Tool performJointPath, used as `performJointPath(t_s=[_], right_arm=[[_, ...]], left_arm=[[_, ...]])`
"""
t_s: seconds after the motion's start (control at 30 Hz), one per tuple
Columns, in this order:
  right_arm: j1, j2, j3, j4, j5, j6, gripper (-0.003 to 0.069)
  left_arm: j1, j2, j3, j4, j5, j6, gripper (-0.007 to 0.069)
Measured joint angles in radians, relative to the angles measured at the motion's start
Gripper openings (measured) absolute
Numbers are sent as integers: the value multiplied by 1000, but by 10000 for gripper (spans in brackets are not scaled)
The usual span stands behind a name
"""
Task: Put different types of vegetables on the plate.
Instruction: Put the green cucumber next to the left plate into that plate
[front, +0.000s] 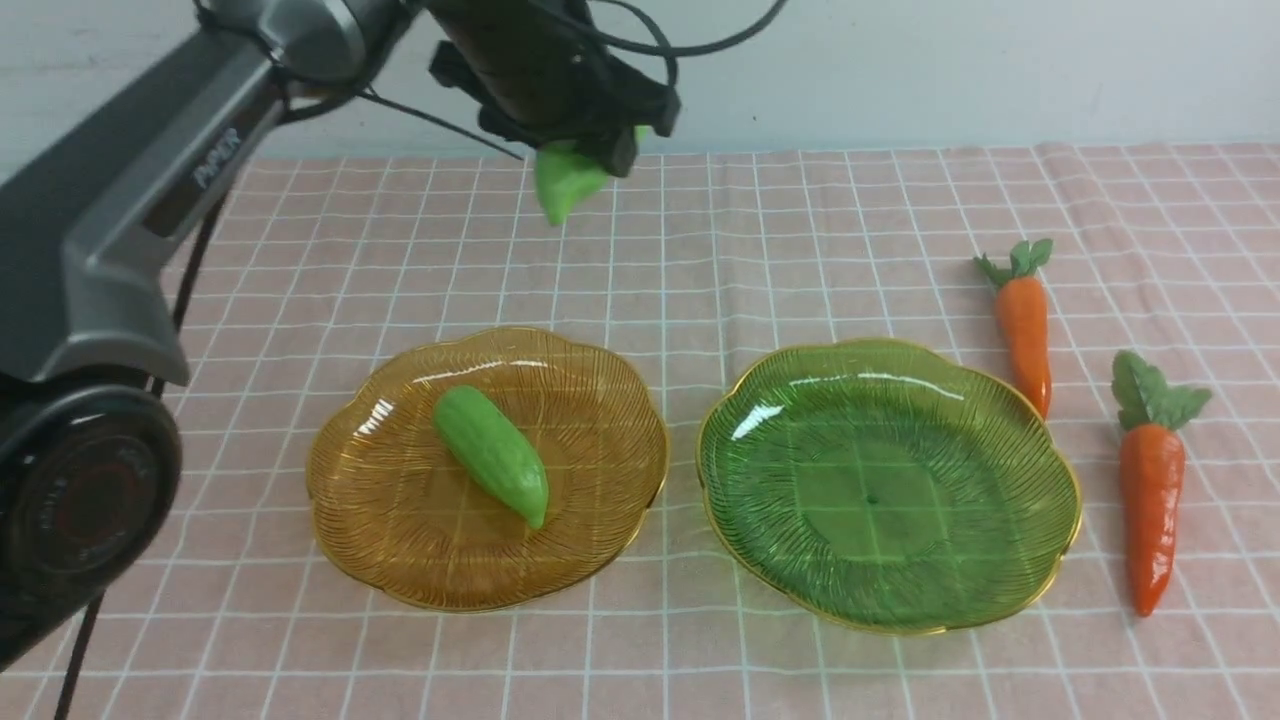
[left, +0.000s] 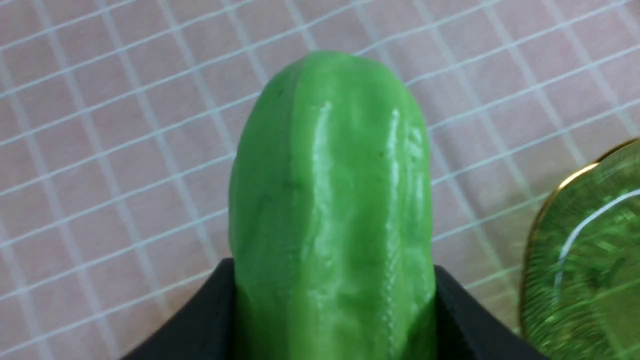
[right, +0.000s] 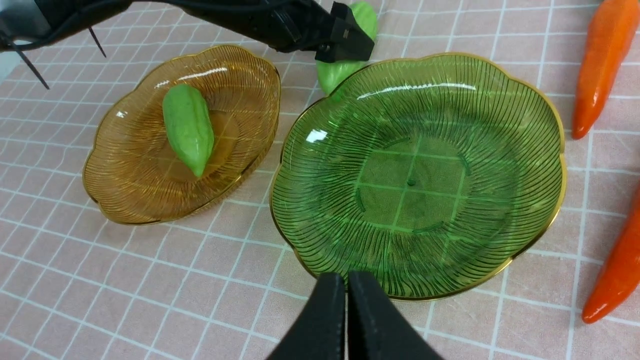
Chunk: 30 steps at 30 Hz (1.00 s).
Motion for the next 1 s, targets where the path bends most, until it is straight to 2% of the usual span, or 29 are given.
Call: performJointPath(t_s=[0.13, 0.33, 0.5, 0.6, 0.63, 0.67, 0.7, 0.83, 0.9, 1.0], right_arm=[[0, 146, -78, -188, 0, 155, -2], [-18, 285, -96, -264, 1, 223, -2], [-114, 408, -97, -221, -13, 219, -2], [-195, 484, -97, -152, -28, 204, 0], [-195, 484, -97, -146, -29, 202, 0], [-224, 525, -98, -105, -40, 182, 6], [-230, 534, -98, -100, -40, 179, 8], [-240, 622, -99, -15, -101, 92, 74], [-231, 669, -100, 13, -148, 43, 154], [-230, 703, -102, 23, -180, 23, 235]], left_arm=[[45, -65, 36, 90, 55, 3, 338], [106, -203, 223, 69, 60, 1, 337], [152, -437, 598, -9, 36, -4, 336], [153, -528, 809, -49, -64, -11, 336], [153, -536, 835, -55, -88, -11, 336], [153, -555, 950, -68, -166, -12, 336], [153, -555, 950, -68, -166, -12, 336], [153, -517, 1088, -80, -282, -12, 336], [153, -479, 1100, -84, -329, -19, 336], [153, -428, 1100, -108, -413, -30, 343]])
